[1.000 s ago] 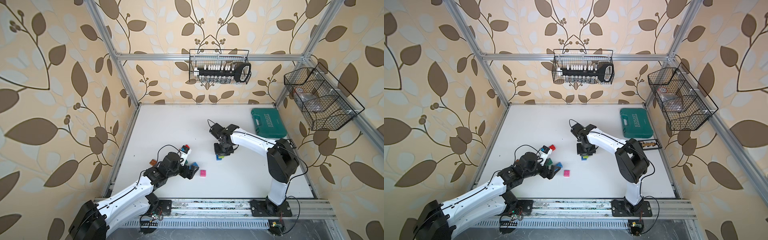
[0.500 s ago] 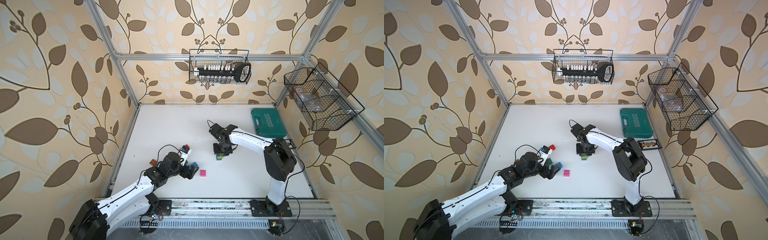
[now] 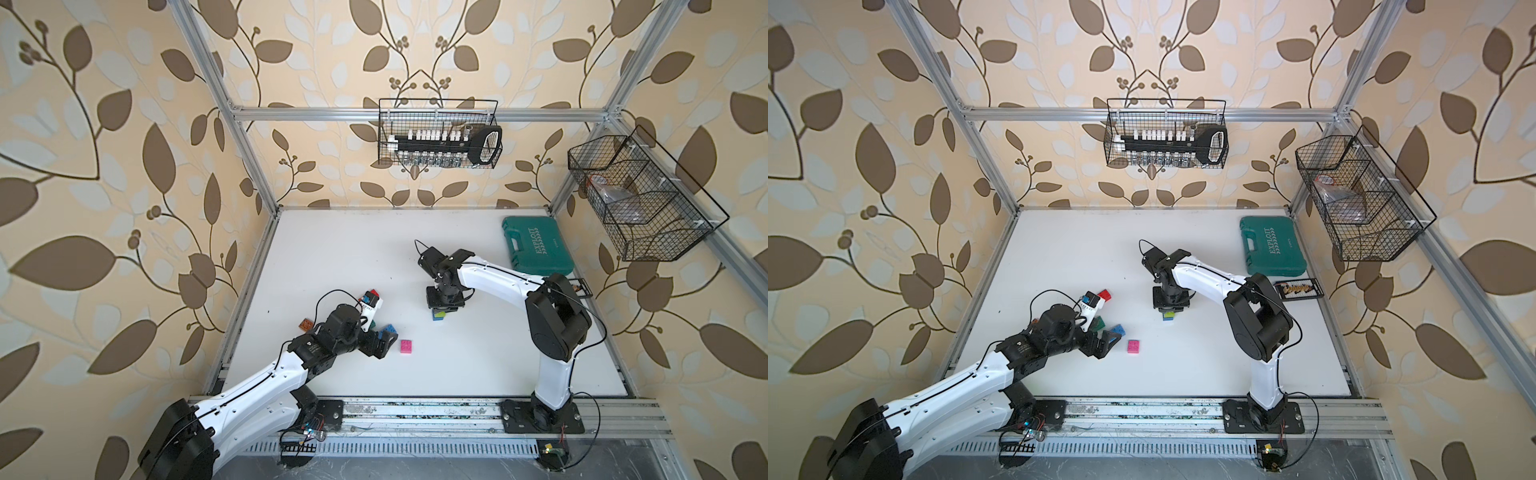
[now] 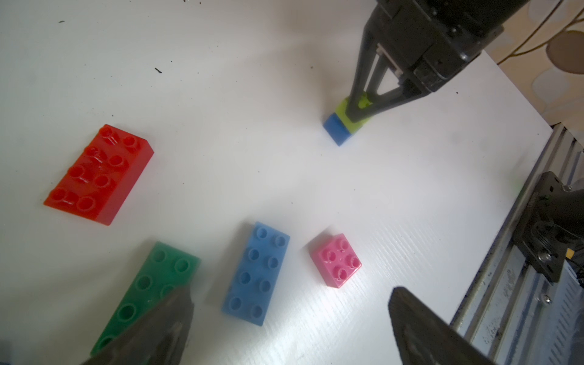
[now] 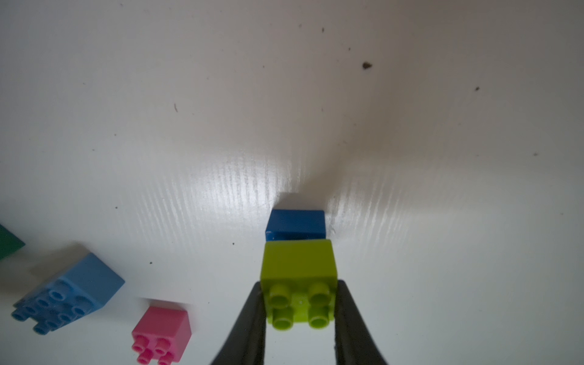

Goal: Assemble a spoon with lego
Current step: Assemble the lego brick with the lego brick.

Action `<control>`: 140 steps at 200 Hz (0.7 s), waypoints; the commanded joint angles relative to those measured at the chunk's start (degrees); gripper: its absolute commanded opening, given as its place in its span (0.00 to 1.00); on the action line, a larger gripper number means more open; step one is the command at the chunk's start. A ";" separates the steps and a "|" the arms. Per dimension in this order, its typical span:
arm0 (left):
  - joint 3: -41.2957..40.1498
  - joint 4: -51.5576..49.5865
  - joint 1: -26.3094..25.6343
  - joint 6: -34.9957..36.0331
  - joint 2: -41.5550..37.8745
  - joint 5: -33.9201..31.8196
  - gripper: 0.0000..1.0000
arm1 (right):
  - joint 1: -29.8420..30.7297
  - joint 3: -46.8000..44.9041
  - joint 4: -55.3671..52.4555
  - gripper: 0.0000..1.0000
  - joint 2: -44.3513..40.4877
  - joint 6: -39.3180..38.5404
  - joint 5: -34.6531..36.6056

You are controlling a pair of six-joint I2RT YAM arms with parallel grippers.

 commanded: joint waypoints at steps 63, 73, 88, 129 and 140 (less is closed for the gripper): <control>0.21 1.23 -0.63 0.20 -0.43 -0.84 0.99 | 1.19 2.19 -3.29 0.19 6.21 -2.79 2.82; 0.15 1.16 -0.65 0.12 -0.52 -0.90 0.99 | 1.52 2.43 -3.79 0.19 6.71 -2.76 3.57; 0.11 1.14 -0.65 0.14 -0.66 -1.07 0.99 | 2.20 2.58 -4.00 0.19 7.07 -2.73 4.40; 0.14 1.14 -0.65 0.10 -0.76 -1.03 0.99 | 2.60 1.00 -2.32 0.19 7.72 -2.26 4.77; 0.09 1.14 -0.63 0.08 -0.69 -1.07 0.99 | 3.72 -0.04 -1.22 0.19 7.35 -1.99 4.58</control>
